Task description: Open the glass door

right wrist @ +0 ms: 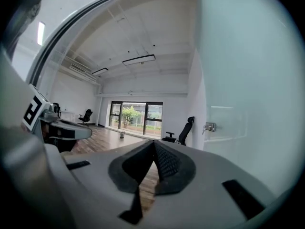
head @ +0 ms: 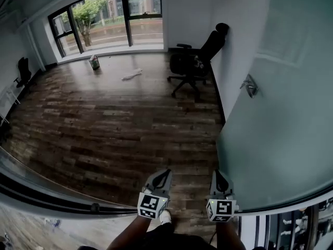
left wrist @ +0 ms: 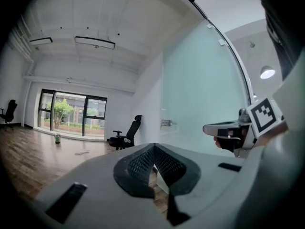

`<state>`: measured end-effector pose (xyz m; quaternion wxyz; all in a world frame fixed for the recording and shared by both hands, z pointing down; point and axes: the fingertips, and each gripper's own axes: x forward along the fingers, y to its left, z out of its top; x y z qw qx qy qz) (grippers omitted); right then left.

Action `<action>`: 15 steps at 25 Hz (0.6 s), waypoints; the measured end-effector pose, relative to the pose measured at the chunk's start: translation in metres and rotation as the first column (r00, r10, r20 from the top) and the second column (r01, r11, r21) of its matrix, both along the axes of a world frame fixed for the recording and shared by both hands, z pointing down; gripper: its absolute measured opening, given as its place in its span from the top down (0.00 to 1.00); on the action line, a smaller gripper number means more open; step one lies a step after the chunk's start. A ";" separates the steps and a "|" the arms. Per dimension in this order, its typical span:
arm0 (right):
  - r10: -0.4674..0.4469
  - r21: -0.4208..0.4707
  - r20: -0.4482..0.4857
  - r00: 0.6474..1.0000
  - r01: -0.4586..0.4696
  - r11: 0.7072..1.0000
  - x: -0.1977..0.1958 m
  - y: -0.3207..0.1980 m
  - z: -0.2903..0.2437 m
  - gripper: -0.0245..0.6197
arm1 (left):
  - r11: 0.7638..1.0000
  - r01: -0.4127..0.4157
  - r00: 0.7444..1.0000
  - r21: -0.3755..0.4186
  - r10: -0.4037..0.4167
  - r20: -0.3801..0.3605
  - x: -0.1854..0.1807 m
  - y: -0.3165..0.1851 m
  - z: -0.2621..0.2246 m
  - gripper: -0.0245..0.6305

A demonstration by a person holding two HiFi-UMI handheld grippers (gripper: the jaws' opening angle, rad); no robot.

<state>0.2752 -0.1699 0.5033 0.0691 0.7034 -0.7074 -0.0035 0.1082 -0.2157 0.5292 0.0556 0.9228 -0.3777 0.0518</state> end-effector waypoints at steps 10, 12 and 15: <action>-0.041 -0.011 -0.005 0.999 0.041 0.999 0.013 0.158 0.005 0.94 | 0.999 0.033 0.999 0.003 -0.033 -0.009 0.024 0.158 0.001 0.97; -0.049 -0.010 -0.005 0.999 0.049 0.999 0.012 0.186 0.004 0.94 | 0.999 0.039 0.999 0.008 -0.038 -0.004 0.026 0.187 0.000 0.97; -0.055 -0.010 -0.009 0.998 0.055 0.998 0.005 0.221 0.004 0.94 | 0.999 0.049 0.999 0.015 -0.049 -0.001 0.020 0.222 -0.001 0.97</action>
